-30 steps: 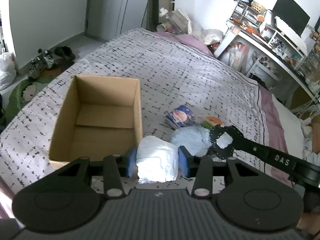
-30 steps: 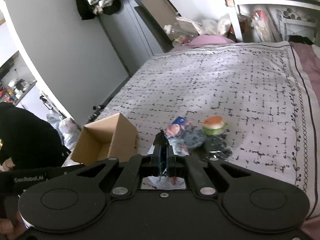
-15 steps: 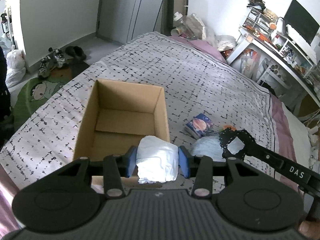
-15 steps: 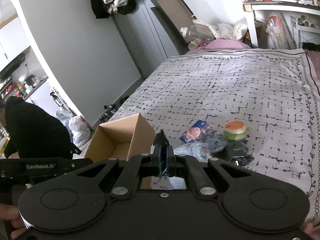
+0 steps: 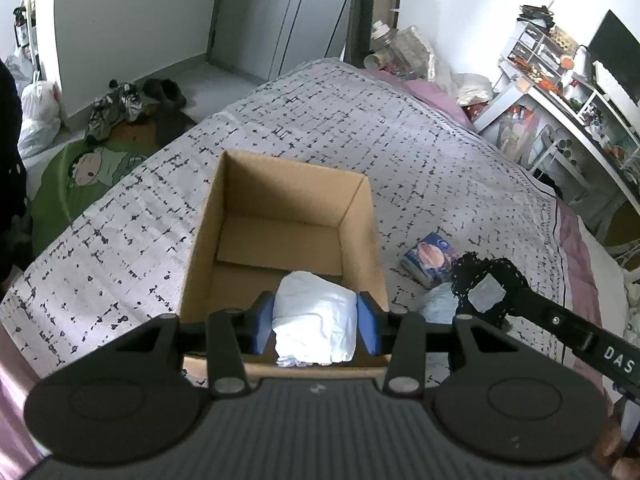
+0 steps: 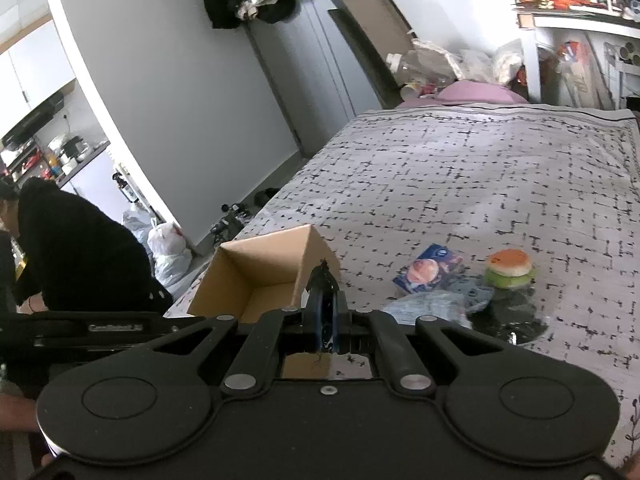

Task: Organize soft objects
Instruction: 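Carry the white cloth pack with the left gripper into the cardboard box, then open the left gripper to drop the cloth pack in the box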

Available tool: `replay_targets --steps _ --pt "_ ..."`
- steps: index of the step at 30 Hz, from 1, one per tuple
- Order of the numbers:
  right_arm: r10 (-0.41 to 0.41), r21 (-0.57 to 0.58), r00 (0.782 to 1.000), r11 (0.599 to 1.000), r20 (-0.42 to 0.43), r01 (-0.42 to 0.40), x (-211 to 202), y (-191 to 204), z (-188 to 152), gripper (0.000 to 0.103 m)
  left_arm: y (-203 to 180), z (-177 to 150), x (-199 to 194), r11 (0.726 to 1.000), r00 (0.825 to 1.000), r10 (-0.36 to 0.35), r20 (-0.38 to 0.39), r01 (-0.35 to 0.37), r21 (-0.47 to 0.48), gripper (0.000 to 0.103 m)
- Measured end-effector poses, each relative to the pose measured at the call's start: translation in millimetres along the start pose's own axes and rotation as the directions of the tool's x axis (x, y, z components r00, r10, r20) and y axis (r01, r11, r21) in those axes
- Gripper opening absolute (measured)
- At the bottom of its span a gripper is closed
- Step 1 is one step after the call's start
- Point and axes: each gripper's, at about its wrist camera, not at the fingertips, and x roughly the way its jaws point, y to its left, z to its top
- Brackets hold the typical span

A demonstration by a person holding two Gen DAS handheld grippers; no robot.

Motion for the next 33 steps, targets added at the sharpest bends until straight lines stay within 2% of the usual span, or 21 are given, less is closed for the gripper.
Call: replay_targets --steps 8,14,20,22,26,30,33 --pt "0.041 -0.008 0.999 0.999 -0.005 -0.041 13.1 14.7 0.0 0.005 19.1 3.1 15.6 0.999 1.000 0.014 -0.022 -0.014 -0.031 0.044" --pt "0.089 -0.004 0.996 0.996 -0.022 -0.089 22.7 23.9 -1.3 0.005 28.8 7.6 20.8 0.998 0.999 0.029 -0.033 -0.031 -0.051 0.052" --pt "0.120 -0.014 0.991 0.993 -0.063 -0.121 33.1 34.2 -5.8 0.006 35.8 7.5 22.9 0.997 0.997 0.035 -0.063 -0.039 -0.070 0.053" --pt "0.129 0.007 0.987 0.992 -0.100 -0.129 38.0 36.1 -7.1 0.011 37.8 7.5 21.8 0.996 0.997 0.035 -0.067 -0.040 -0.075 0.054" --pt "0.085 0.009 0.991 0.996 -0.108 -0.084 37.3 35.5 -10.8 0.031 40.1 8.1 20.0 0.994 0.995 0.058 -0.081 -0.066 -0.091 0.059" --pt "0.057 0.043 0.994 0.998 -0.094 -0.053 29.3 27.1 -9.9 0.034 37.8 9.5 15.9 0.992 0.995 0.054 -0.088 -0.063 -0.107 0.062" --pt "0.035 0.065 0.996 0.997 -0.088 -0.029 23.5 20.0 -10.2 0.042 31.1 9.2 11.2 0.994 0.995 0.055 -0.087 -0.063 -0.094 0.065"
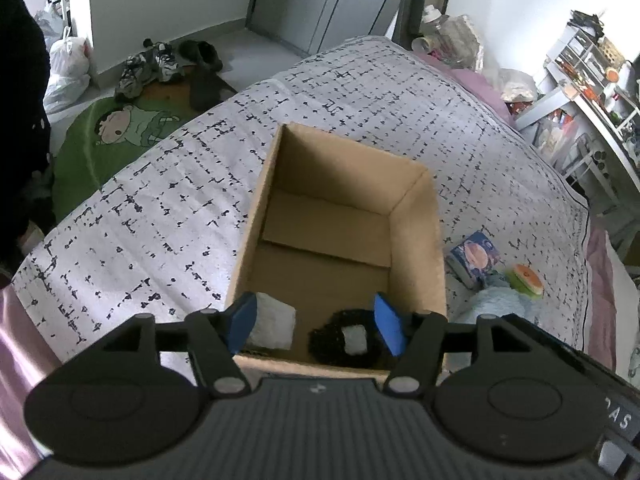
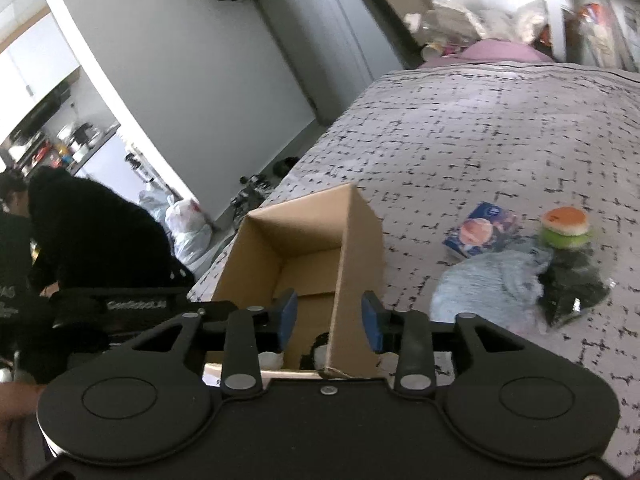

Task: Organize soft objects
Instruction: 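Open the left gripper to drop the cloth pack in the box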

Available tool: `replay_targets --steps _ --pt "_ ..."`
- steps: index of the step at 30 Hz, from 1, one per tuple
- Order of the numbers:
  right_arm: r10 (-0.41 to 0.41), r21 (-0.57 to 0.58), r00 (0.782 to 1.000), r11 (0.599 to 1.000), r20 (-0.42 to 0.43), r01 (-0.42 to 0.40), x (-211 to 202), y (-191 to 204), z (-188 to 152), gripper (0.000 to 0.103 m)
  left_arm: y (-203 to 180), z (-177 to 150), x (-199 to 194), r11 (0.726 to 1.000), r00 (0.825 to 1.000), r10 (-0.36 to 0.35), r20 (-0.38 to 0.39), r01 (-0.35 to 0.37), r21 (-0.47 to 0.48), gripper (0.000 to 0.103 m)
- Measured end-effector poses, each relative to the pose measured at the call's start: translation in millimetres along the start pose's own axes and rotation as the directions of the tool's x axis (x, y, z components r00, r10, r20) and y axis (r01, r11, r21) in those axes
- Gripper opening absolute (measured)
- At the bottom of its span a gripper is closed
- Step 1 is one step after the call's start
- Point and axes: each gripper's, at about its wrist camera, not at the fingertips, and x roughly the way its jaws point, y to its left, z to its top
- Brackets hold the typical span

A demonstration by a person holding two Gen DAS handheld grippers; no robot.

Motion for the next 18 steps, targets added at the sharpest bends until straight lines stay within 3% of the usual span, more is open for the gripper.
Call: replay_targets --steps 18 --pt "-0.098 0.122 0.995 0.988 0.013 0.095 -33.0 -44.3 -1.3 0.063 -48.3 -11.3 -32.0 0.998 0.999 -0.010 0.032 0.008 0.070 0.068"
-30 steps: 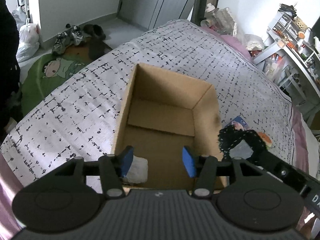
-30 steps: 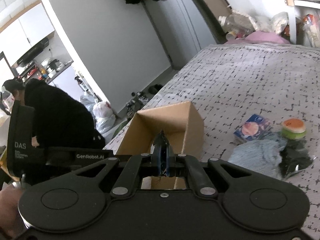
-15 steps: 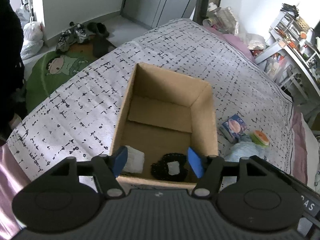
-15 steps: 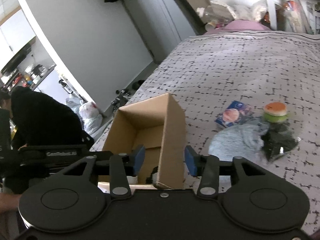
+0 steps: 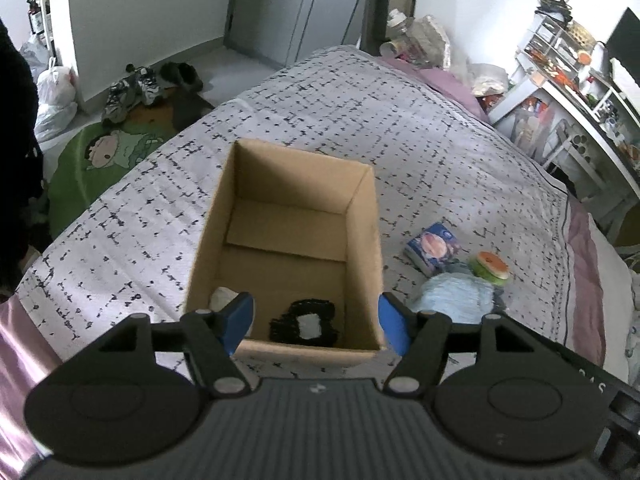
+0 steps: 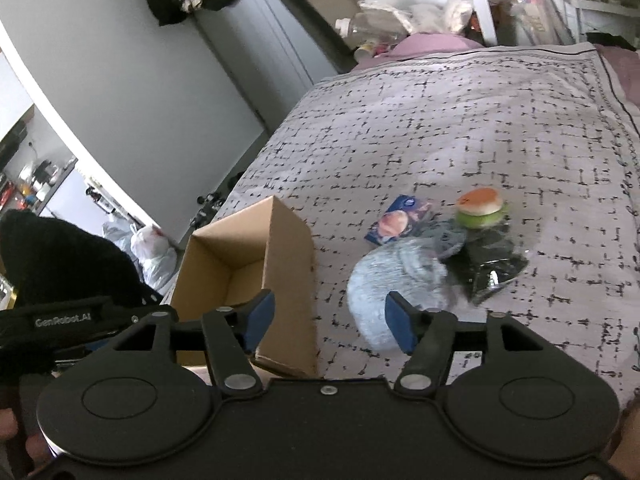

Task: Organize soft objects
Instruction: 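Open the left gripper to drop the cloth pack in the box, then move the left tool to the light-blue plush toy and grasp it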

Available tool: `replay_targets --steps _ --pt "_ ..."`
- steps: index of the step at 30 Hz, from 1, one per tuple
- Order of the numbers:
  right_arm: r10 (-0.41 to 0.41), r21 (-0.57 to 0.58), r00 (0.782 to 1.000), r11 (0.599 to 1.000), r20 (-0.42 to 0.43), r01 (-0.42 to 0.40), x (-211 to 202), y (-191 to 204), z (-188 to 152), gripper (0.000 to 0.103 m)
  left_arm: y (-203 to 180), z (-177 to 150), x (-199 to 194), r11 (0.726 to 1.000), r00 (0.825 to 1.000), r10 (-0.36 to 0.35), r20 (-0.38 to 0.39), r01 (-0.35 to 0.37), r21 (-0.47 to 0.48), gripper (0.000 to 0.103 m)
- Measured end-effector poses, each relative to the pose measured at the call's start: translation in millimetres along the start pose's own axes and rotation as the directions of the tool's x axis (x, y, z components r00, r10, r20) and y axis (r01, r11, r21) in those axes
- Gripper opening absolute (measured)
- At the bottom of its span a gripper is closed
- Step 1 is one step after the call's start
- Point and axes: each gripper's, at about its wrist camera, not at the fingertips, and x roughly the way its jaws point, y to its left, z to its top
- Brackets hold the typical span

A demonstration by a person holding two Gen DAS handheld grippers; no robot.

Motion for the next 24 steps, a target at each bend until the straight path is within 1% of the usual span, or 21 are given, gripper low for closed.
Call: replay_targets --steps 10,14,24 --pt "0.019 0.050 0.999 0.999 0.034 -0.021 -16.3 -21.4 6.4 0.064 -33.3 -4.8 -3.6 0.999 1.000 0.005 0.000 -0.005 0.047 0.068" --pt "0.016 0.093 0.999 0.995 0.042 -0.020 -22.0 -34.7 9.6 0.064 -47.7 -6.7 -3.7 0.997 1.000 0.001 0.007 -0.001 0.072 0.068" --pt "0.004 0.191 0.999 0.981 0.041 -0.012 -28.9 -64.6 14.6 0.064 -77.3 -10.4 3.3 0.995 1.000 -0.024 0.001 0.024 0.099 0.068"
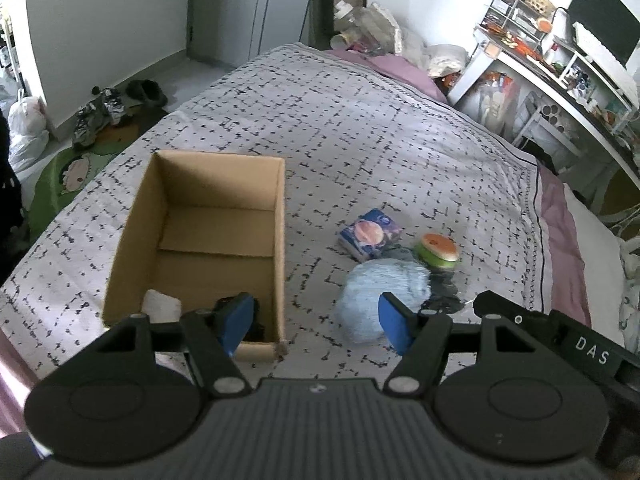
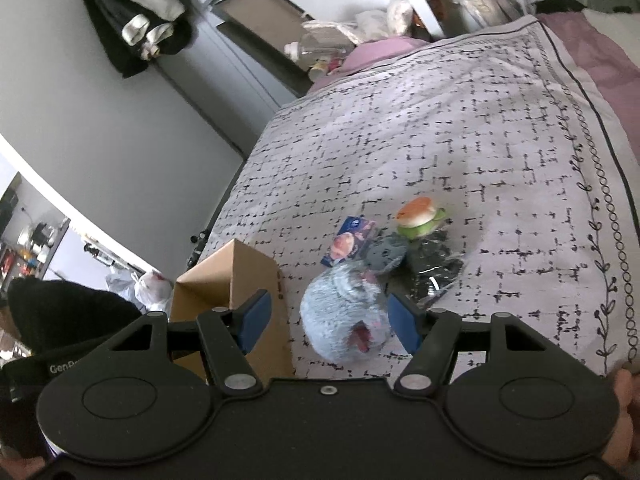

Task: Organize soft objects
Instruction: 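Move the left tool to the light-blue plush toy and grasp it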

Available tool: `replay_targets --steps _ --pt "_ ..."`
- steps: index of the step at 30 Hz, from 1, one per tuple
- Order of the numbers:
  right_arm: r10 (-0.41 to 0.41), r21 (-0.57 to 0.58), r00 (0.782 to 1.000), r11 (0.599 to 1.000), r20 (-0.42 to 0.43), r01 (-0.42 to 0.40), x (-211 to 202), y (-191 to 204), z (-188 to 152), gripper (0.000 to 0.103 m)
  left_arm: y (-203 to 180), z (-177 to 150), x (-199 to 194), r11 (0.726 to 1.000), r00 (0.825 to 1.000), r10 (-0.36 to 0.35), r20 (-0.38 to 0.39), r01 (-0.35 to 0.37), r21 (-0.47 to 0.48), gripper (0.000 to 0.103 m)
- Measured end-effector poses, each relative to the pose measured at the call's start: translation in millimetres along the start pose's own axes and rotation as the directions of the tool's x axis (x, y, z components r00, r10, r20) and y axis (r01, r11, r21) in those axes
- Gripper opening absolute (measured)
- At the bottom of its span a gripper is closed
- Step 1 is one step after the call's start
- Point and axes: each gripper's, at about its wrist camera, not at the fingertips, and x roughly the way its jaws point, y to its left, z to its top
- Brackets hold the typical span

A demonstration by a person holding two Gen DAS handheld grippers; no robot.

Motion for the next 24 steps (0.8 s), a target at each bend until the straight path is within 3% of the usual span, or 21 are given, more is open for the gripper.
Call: replay_targets --steps 12,19,24 --pt "-0.017 0.113 1.000 0.993 -0.003 0.017 2.5 -29.3 8.9 0.063 -28.0 -0.1 13.5 0.998 0.999 -0.047 0.009 0.047 0.049 0.067" --pt "-0.034 0.142 0.999 0.989 0.001 0.034 4.0 -35.5 10.8 0.063 -43.1 -8.2 30.2 0.992 0.996 -0.082 -0.025 0.084 0.089 0.064" --pt "-0.041 0.159 0.999 0.986 -0.015 0.043 9.4 -38.4 8.1 0.054 -49.1 -14.6 42.9 0.990 0.995 -0.088 -0.045 0.092 0.105 0.063"
